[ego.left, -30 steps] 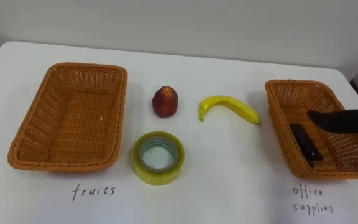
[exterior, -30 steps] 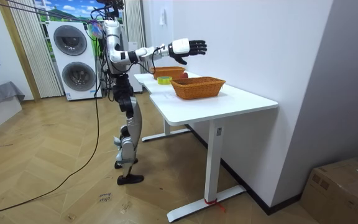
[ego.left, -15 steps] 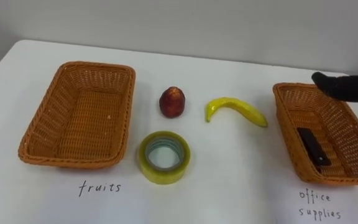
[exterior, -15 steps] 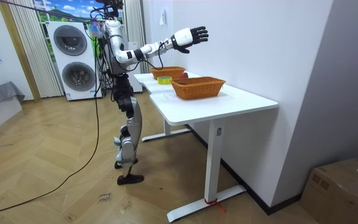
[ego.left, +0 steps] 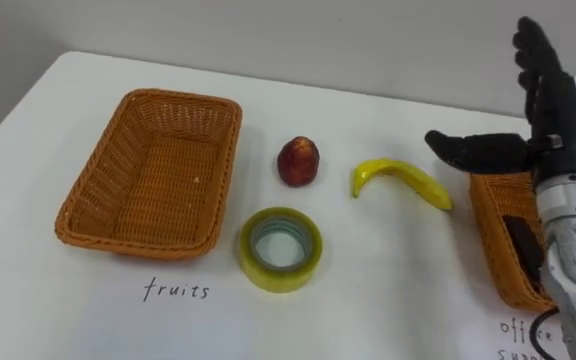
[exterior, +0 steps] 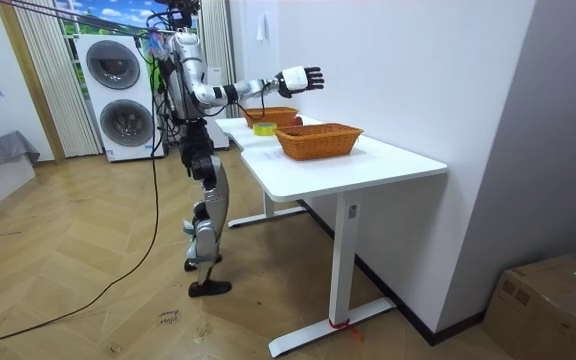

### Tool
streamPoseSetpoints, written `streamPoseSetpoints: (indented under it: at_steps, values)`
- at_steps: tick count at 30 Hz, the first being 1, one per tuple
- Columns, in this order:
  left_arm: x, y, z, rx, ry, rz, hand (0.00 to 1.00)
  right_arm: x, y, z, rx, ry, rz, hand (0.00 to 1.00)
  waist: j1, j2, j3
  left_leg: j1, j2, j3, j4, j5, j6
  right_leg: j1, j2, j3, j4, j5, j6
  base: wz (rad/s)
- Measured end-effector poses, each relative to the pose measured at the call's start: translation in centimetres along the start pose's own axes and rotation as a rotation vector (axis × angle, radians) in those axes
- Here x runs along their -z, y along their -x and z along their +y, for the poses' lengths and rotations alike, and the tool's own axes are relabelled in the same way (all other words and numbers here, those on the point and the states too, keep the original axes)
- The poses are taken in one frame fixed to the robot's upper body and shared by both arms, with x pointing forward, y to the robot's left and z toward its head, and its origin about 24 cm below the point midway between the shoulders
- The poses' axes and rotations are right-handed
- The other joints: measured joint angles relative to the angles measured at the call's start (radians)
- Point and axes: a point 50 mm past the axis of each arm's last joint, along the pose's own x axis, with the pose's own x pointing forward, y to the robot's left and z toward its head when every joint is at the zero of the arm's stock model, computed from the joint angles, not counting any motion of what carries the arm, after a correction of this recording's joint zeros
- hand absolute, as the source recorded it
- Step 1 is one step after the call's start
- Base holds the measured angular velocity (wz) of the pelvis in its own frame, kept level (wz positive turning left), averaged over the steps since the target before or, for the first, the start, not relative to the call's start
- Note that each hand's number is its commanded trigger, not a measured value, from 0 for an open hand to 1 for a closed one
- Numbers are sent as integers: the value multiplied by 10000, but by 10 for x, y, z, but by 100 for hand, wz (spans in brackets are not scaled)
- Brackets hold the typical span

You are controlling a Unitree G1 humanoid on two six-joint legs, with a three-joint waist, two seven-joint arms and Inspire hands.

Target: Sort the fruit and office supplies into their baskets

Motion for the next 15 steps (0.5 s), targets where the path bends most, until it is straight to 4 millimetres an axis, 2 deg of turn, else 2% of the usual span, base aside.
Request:
streamPoseSetpoints:
  at_steps: [4,7,10,15]
  values:
    - [-3,0,-2,53,-145,-115,0,1,3,18,-762,-301,86,0,106,86,10,-78,-10,-36,21,-2,3,-50,-15,-85,3,7,8,3]
    - [-4,0,-3,82,-151,-94,0,1,3,21,-1082,-336,88,0,184,191,-41,-204,-21,-71,18,9,17,-180,-26,-107,34,18,5,3]
    - [-4,1,-4,91,-248,-43,0,2,4,23,-1202,-349,132,0,273,319,-47,-186,-32,-75,25,18,29,-171,-38,-112,44,20,6,-1]
    - [-6,0,-5,-20,-248,-30,0,4,6,33,-1750,-729,312,0,342,329,-43,-192,-37,-88,30,30,35,-168,-45,-107,43,20,7,0]
